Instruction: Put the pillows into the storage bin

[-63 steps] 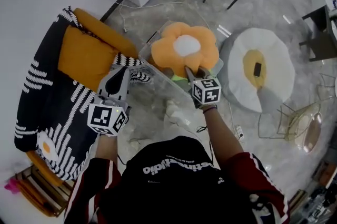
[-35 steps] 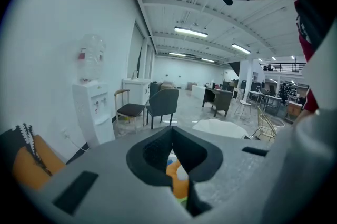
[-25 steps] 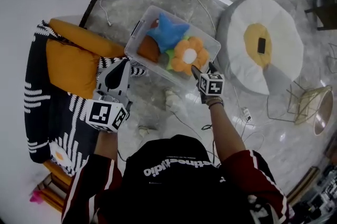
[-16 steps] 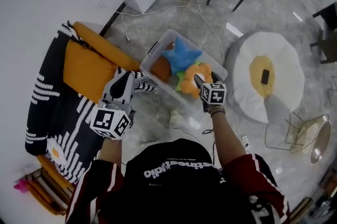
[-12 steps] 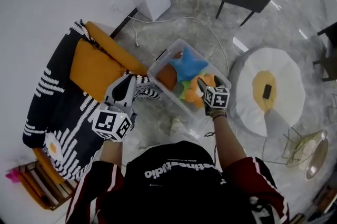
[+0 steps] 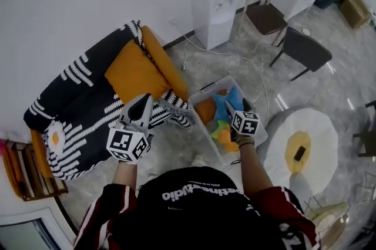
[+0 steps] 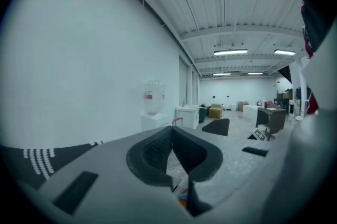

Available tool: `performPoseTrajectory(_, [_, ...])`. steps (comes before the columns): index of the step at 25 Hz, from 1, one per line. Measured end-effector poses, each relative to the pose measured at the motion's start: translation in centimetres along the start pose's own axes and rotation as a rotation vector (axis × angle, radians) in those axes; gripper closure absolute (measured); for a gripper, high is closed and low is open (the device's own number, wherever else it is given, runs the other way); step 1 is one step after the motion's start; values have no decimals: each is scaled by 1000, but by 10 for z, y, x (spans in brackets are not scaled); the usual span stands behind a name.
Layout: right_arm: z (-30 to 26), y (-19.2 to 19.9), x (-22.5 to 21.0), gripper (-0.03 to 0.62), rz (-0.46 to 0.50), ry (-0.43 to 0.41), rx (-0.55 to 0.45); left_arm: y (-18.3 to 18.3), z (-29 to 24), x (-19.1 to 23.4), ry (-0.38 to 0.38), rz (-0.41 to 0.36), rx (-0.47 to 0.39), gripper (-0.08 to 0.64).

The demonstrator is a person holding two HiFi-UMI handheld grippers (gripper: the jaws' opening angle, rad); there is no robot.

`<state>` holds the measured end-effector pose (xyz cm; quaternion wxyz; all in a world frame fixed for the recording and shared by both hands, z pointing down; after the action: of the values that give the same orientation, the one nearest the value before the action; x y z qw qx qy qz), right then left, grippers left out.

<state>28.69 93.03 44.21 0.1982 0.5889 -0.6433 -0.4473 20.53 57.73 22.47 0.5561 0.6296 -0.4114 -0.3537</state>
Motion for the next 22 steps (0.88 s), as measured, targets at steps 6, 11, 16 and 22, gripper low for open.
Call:
performPoseTrajectory(6, [-26,-41,67,229,97,-173,-35,-8,51,33,-183,6,-34,555])
performPoseTrajectory(11, [-45,-69,129,230,165,-292,-62,-5,99,61,-315,23,-38,555])
performPoseTrajectory(16, [-55,-76,198,230,220,-376,-66,1,150,95,-412,45,-59,555])
performPoseTrajectory(22, [-55,-88,280,232,286,-466,-82,4,211,136,-519,66,-99,555])
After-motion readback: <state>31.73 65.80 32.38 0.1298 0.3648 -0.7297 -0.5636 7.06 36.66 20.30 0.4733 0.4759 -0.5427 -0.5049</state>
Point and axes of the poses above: the fingertips, and each gripper's own axes: z backward along the fingers, x to its left, y out of its underside, the point moved 7 cm from there along z, backward along the fingers, and after that the axes turned 1 degree about -x, right-handed, at the moved point
